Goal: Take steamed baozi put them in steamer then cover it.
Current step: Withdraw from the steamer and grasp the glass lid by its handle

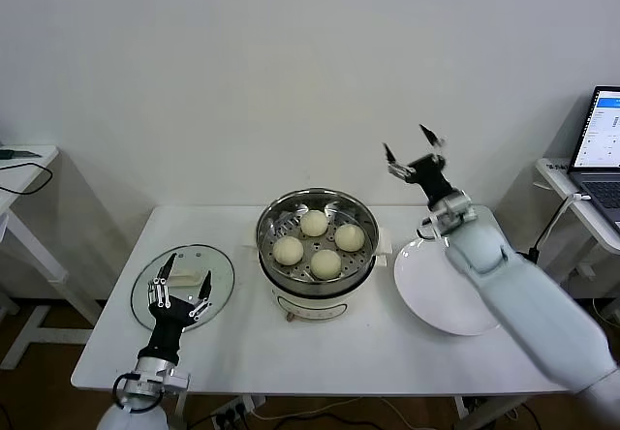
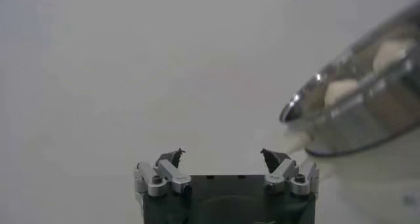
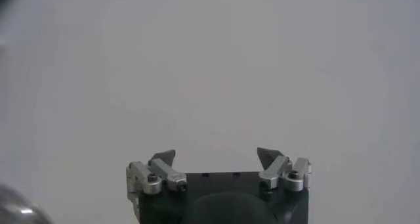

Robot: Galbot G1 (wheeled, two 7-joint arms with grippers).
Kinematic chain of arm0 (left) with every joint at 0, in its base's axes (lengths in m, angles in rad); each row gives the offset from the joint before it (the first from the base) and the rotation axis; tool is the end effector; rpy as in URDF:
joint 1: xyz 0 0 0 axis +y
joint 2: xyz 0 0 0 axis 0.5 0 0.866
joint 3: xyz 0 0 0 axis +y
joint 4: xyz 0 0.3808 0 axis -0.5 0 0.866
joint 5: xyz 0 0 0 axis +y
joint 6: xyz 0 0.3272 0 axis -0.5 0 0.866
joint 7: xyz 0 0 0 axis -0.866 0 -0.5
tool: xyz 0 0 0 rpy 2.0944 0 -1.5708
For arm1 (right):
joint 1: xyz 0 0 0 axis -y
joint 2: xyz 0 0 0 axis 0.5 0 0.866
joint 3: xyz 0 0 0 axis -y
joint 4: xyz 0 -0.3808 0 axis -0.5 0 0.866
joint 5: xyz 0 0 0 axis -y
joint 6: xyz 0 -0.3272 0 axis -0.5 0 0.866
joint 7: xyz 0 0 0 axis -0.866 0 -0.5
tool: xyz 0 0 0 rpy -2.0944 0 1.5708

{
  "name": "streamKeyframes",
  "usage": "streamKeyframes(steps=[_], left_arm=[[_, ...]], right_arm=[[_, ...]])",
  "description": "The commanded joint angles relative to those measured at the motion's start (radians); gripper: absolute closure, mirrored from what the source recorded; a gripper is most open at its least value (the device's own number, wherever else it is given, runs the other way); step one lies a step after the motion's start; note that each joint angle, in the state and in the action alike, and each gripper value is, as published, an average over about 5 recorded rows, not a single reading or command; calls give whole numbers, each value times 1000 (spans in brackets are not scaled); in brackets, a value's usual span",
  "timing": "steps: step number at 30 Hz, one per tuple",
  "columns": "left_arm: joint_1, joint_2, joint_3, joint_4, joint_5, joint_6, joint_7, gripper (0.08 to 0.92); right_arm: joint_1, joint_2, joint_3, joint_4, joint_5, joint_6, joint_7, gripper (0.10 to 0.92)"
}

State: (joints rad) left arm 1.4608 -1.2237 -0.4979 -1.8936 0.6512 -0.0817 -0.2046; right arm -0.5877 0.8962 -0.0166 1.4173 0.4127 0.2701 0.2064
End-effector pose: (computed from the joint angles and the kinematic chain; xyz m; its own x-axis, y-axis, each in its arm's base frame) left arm 0.1783 0.0867 -0.3657 -0.9919 0.0801 -0.0981 -0.0329 0.5852 0.8102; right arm 0.4438 -0.1392 -0.2717 -0.9328 -0.1950 -0.3032 -0.0969 0.9458 -0.3101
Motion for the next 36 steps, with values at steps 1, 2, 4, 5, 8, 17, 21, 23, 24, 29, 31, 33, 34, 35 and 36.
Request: streamKeyframes(steps=[1, 2, 4, 5, 8, 17, 21, 23, 24, 29, 31, 33, 34, 35, 36], left_arm=[[-162, 35, -27, 297, 603, 69, -18, 177], [-175, 35, -31, 323, 643, 71, -21, 177], [-198, 34, -34, 365, 700, 75, -29, 177], [-207, 34, -34, 379, 711, 76, -31, 177], [-228, 36, -25, 410, 725, 82, -32, 177], [-249, 33, -9, 465, 712, 101, -18, 177], [-268, 22, -8, 485, 705, 105, -22, 177], [-275, 21, -3, 491, 692, 106, -16, 177], [-278, 21, 1, 494, 677, 108, -11, 177], [-290, 14, 15, 506, 621, 121, 15, 177], [-297, 10, 16, 514, 616, 121, 15, 177], [-307, 2, 17, 522, 607, 120, 11, 177], [-313, -2, 16, 526, 603, 120, 8, 177], [-318, -6, 16, 528, 599, 121, 4, 177], [-323, -10, 15, 530, 595, 122, 1, 177]], right_arm=[[-539, 207, 526, 84, -26, 53, 106, 203], [-556, 224, 533, 92, -28, 53, 101, 203], [-587, 257, 543, 109, -34, 53, 90, 203], [-601, 270, 544, 116, -39, 54, 86, 203], [-633, 303, 544, 133, -58, 55, 74, 203], [-656, 354, 532, 156, -103, 51, 65, 203], [-661, 369, 527, 155, -118, 52, 62, 203], [-665, 375, 526, 152, -124, 54, 59, 203], [-667, 377, 526, 150, -126, 55, 58, 203], [-669, 380, 526, 145, -132, 60, 54, 203], [-668, 381, 526, 145, -134, 61, 54, 203], [-668, 385, 526, 144, -138, 62, 54, 203], [-669, 386, 525, 143, -140, 63, 54, 203], [-670, 389, 525, 142, -143, 65, 54, 203], [-672, 391, 525, 140, -146, 66, 53, 203]])
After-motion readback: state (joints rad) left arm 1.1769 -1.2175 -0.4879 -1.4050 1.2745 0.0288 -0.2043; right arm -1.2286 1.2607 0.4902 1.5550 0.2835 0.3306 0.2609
